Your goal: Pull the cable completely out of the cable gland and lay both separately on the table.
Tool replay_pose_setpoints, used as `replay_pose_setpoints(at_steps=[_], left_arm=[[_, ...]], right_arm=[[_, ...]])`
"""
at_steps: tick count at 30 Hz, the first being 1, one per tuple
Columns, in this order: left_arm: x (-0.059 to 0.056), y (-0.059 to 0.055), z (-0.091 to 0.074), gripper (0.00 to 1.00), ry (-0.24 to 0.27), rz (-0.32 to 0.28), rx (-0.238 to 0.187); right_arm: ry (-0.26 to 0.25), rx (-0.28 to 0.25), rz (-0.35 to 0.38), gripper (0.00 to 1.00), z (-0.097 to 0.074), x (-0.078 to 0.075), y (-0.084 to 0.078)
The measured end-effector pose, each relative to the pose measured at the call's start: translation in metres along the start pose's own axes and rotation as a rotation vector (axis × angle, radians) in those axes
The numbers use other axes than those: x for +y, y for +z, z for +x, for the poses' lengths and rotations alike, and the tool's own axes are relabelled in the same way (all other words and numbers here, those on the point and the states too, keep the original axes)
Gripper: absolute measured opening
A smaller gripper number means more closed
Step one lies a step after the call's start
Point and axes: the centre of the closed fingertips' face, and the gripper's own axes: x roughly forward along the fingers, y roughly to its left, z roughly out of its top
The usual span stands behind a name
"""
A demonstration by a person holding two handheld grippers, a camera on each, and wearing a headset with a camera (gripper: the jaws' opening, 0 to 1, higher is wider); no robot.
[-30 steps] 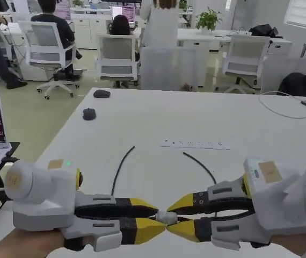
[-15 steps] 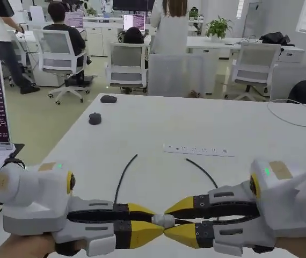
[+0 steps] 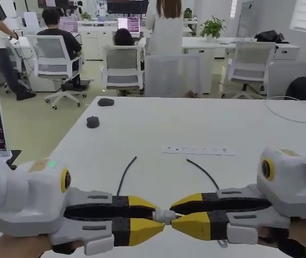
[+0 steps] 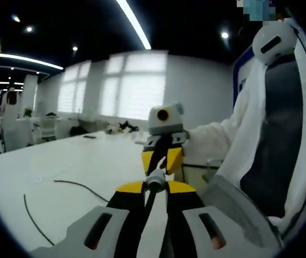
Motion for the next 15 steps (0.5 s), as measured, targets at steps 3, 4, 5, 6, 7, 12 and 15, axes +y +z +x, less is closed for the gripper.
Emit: replay_pose_setpoints(at_steps=[3, 4, 5, 6, 7, 12, 15], left_arm=[[-0.0006, 0.0007, 0.0002, 0.15, 0.003, 0.010, -0.001], [0.0000, 0.0010, 0.0000, 0.15, 0.009, 0.018, -0.002], [0.0004, 0.0016, 0.0001, 0.15, 0.012, 0.022, -0.005], [0.0006, 0.0035, 0.0006, 0.15, 0.012, 0.021, -0.017], [0.0011, 0.0044, 0.0008, 0.15, 0.013, 0.022, -0.023], [-0.0003, 0.0064, 0.0036, 0.15, 0.011, 0.025, -0.023], [-0.0038, 0.0046, 0.0061, 0.15, 0.006, 0.024, -0.004]], right_arm=[[0.004, -0.012, 0.034, 0.12, 0.0008, -0.0003, 0.0011], [0.002, -0.013, 0.027, 0.12, 0.0011, -0.0004, 0.0015], [0.002, -0.012, 0.022, 0.12, 0.0011, -0.0006, 0.0016], [0.006, -0.004, 0.015, 0.12, 0.0016, -0.0004, 0.0009], [0.006, -0.001, 0.012, 0.12, 0.0023, -0.0007, 0.0006], [0.011, 0.014, 0.019, 0.11, 0.0038, -0.0014, 0.0018], [0.014, 0.058, -0.028, 0.11, 0.0047, 0.0020, -0.0023]])
